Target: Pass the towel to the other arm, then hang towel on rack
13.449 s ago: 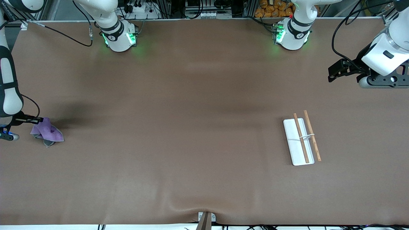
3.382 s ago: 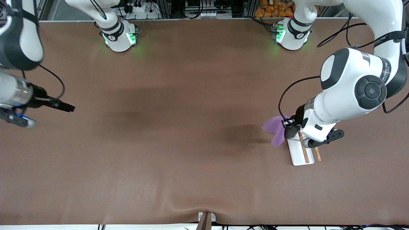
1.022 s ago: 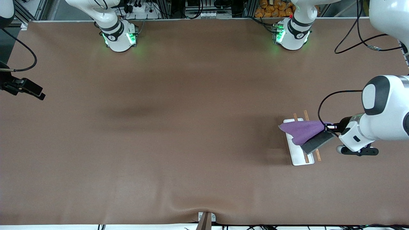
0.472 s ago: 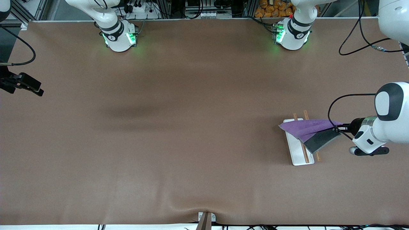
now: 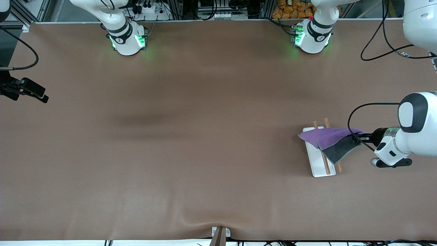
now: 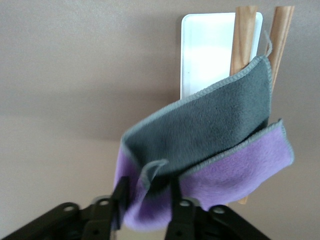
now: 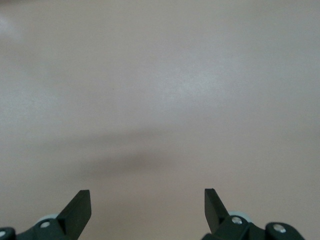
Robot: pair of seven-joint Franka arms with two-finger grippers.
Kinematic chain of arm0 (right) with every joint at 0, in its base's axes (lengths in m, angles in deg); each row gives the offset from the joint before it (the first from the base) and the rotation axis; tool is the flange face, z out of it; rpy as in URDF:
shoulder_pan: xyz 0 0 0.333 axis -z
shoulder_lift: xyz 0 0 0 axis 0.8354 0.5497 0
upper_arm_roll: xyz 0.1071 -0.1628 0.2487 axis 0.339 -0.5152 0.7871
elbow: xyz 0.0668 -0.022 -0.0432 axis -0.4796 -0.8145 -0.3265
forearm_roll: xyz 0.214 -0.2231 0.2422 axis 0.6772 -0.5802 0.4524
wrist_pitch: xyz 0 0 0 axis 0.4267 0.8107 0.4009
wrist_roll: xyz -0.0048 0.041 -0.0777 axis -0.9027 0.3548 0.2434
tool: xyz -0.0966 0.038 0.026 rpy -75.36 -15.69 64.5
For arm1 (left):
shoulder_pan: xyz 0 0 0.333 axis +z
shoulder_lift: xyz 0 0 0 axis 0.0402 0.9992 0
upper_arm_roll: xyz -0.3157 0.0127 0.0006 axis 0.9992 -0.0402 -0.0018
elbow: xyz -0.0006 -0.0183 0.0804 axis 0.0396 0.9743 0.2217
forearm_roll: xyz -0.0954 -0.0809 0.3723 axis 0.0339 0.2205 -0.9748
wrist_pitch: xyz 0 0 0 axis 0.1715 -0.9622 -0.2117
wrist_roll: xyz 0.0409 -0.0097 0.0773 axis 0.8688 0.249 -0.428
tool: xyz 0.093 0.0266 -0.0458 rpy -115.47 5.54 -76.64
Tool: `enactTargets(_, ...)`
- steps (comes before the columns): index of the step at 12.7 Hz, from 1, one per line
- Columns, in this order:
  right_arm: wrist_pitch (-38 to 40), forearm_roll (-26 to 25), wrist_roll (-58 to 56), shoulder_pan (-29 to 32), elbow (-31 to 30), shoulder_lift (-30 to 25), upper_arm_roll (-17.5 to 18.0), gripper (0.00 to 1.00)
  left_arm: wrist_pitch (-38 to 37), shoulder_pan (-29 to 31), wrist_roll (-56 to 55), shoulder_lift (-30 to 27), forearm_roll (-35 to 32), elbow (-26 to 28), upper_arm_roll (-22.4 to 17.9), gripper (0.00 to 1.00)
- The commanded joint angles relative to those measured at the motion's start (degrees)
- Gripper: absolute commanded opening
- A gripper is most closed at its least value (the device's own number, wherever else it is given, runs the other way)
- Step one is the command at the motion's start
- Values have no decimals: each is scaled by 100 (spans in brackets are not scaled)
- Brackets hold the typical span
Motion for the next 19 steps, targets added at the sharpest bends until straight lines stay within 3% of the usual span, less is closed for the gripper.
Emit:
enactTargets(1, 70, 110, -95, 42, 87, 23, 26, 100, -54, 3, -41, -150, 59, -49, 72, 100)
enactTargets(9, 88, 110, -86, 42, 78, 23, 26, 100, -414, -23, -164, -852, -3, -40, 441, 100)
enactTargets(15, 88, 110, -86, 42, 70, 23, 26, 100, -808, 56, -23, -1160, -29, -330, 432, 100)
enactTargets(19, 88, 110, -139, 60, 70, 32, 26, 100, -845, 38, -199, -1731, -38, -304, 441, 100)
